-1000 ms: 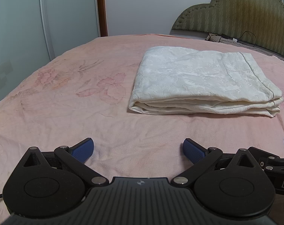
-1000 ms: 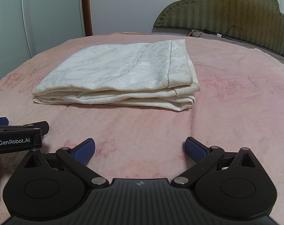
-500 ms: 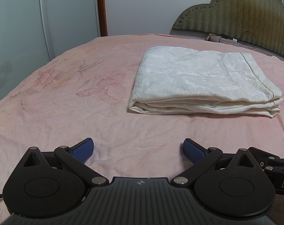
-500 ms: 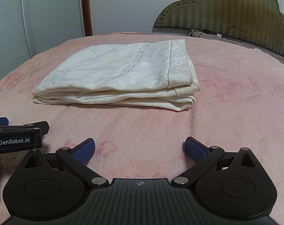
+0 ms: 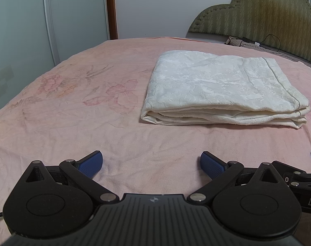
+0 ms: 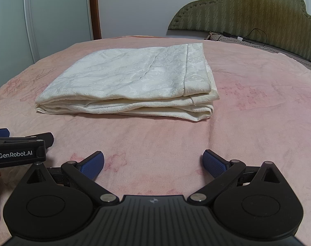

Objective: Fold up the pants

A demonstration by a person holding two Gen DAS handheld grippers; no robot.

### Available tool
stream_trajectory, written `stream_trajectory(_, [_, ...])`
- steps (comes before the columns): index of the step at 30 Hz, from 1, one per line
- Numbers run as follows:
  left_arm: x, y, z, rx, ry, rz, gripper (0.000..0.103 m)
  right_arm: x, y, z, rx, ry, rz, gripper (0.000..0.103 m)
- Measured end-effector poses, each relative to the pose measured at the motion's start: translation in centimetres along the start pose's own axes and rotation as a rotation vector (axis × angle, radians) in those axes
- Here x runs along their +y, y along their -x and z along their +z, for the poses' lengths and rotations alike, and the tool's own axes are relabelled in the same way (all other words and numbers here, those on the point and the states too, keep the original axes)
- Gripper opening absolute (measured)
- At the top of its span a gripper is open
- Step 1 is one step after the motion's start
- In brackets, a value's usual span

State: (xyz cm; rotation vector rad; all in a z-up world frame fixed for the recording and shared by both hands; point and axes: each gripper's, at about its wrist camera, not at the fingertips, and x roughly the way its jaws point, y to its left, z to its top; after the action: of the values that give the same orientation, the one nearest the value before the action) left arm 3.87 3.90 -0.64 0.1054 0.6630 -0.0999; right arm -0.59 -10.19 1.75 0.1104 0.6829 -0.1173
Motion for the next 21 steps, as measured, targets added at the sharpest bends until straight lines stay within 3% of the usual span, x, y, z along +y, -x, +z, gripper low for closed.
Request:
stream_trajectory(18, [-0.1,0.05,-0.04,-0.001,-0.002,0.002,0.103,0.12,-0.07,0.06,0.001,0.004,-0.003,0.103])
stream_trajectory(21, [-0.04,0.03,-0.02,-0.001,-0.004,0.004,0.103,0.59,-0.15,0.18,0.0,-0.029,-0.044,0.103])
